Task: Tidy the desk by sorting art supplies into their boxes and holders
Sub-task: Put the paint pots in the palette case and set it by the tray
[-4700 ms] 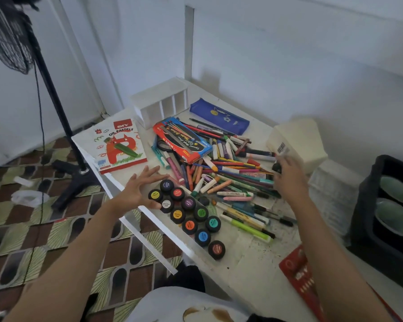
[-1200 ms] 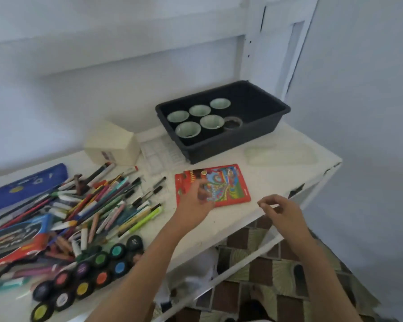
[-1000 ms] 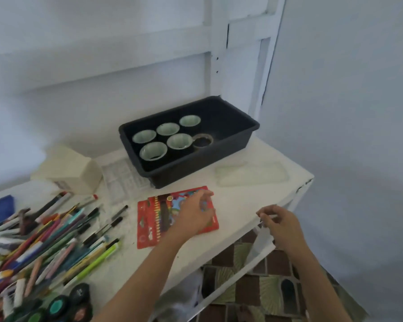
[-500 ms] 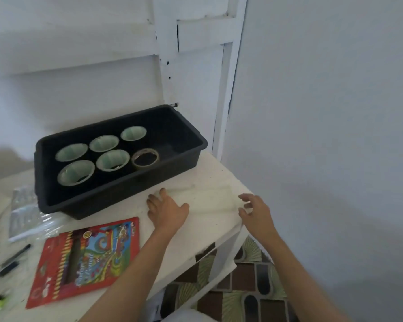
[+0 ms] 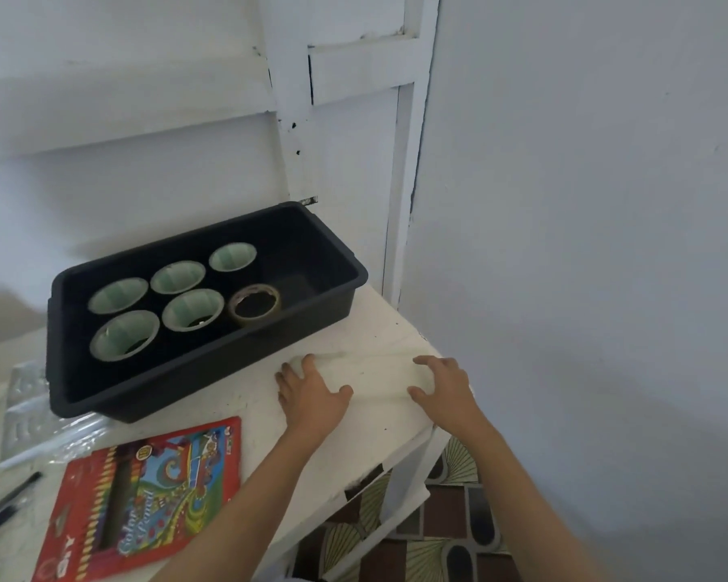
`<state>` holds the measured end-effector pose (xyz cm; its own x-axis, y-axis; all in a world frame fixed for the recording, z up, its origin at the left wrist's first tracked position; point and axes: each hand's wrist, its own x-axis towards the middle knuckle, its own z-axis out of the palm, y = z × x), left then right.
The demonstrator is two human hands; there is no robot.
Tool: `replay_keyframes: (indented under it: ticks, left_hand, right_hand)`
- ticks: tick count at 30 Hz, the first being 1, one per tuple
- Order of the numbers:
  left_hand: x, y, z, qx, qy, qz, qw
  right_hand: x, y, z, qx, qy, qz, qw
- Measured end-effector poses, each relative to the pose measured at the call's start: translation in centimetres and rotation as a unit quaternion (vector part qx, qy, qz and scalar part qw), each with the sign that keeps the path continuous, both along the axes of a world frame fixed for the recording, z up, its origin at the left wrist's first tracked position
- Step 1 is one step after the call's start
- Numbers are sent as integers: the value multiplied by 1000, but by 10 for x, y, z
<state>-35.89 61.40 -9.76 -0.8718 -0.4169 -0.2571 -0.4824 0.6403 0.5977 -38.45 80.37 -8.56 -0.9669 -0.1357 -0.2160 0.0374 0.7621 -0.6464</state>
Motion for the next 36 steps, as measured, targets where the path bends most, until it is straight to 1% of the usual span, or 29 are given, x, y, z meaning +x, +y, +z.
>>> replay_keyframes:
  ticks: [2, 4, 7, 11, 14, 17, 21, 26, 30, 36]
  left_hand:
    - [-2, 2, 2, 10, 6, -6, 1000]
    - [-3, 5, 8, 41, 29, -10, 999]
    - [-5, 14, 23, 101, 80, -22, 991]
    - [-11, 28, 52, 140, 153, -55, 977]
    - [-20, 36, 80, 169, 228, -69, 956]
    - [-30, 35, 107, 221, 294, -61, 928]
    - [-51, 24, 140, 264, 372, -53, 888]
    - [-77, 5, 196, 309, 426, -43, 849]
    - [-90, -14, 232, 301, 470, -41, 829]
    - [-83, -41, 261, 282, 523, -31, 804]
  right_hand:
    - [1, 2, 3, -12, -6, -18, 1000]
    - [1, 7, 6, -35, 3, -51, 998]
    - [0, 17, 16, -81, 51, -108, 990]
    - [3, 33, 38, -202, 110, -193, 954]
    - [4, 47, 54, -248, 182, -224, 925]
    - [3, 59, 75, -282, 232, -241, 899]
    - [-12, 65, 109, -306, 280, -227, 881]
    - [-53, 56, 165, -311, 342, -165, 871]
    - [-74, 40, 206, -312, 395, -124, 855]
    - [-84, 17, 238, -337, 422, -71, 838]
